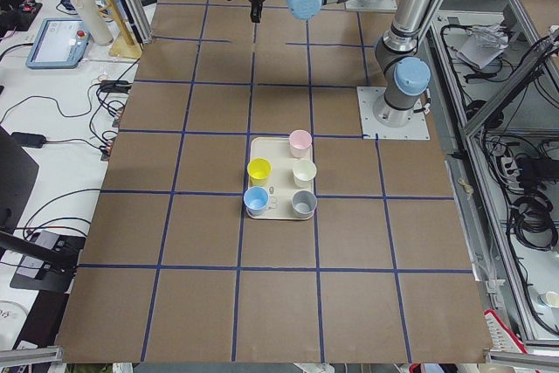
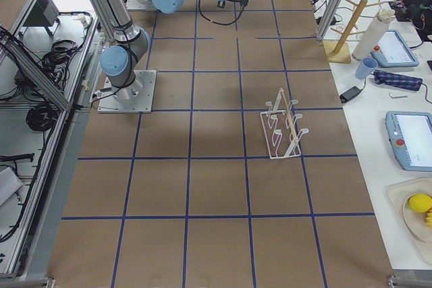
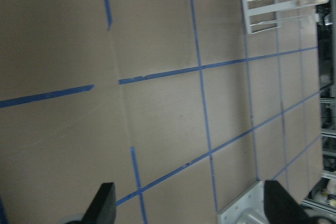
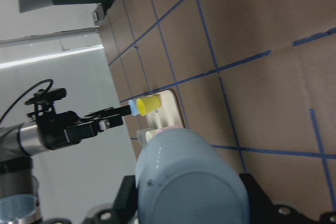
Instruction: Transfer IKEA cup to right arm and place on rack
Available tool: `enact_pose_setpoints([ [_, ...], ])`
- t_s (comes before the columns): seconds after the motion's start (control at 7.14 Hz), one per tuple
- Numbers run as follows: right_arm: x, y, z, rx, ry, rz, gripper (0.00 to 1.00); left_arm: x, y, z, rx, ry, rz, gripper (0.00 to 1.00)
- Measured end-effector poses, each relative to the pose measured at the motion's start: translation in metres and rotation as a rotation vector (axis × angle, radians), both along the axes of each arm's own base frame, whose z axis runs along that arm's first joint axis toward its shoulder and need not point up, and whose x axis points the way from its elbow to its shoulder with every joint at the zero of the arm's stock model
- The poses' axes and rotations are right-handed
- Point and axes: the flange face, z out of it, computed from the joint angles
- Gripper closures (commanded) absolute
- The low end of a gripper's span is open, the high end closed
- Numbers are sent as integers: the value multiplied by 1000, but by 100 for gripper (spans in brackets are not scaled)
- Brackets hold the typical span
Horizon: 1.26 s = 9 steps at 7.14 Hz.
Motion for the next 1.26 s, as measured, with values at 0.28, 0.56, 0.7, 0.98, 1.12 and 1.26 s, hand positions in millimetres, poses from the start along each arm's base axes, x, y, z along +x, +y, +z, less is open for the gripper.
enact_pose_setpoints([
  [0.28, -14, 2, 7, -41, 208, 52, 82, -10, 2, 8, -40, -244, -47, 0],
  [0.56, -26, 1, 9, -76, 368, 82, 89, -27, 4, 22, -63, -379, -48, 0],
  [0.7, -31, 1, 8, -96, 425, 105, 91, -33, 5, 26, -71, -415, -49, 0],
  [0.98, -44, 2, 4, -131, 556, 203, 93, -37, 7, 30, -73, -457, -26, 0],
  [1.12, -54, 1, 3, -145, 604, 232, 95, -38, 7, 30, -68, -475, 0, 0],
  [1.26, -67, 1, 2, -152, 631, 236, 96, -39, 7, 30, -65, -483, 12, 0],
])
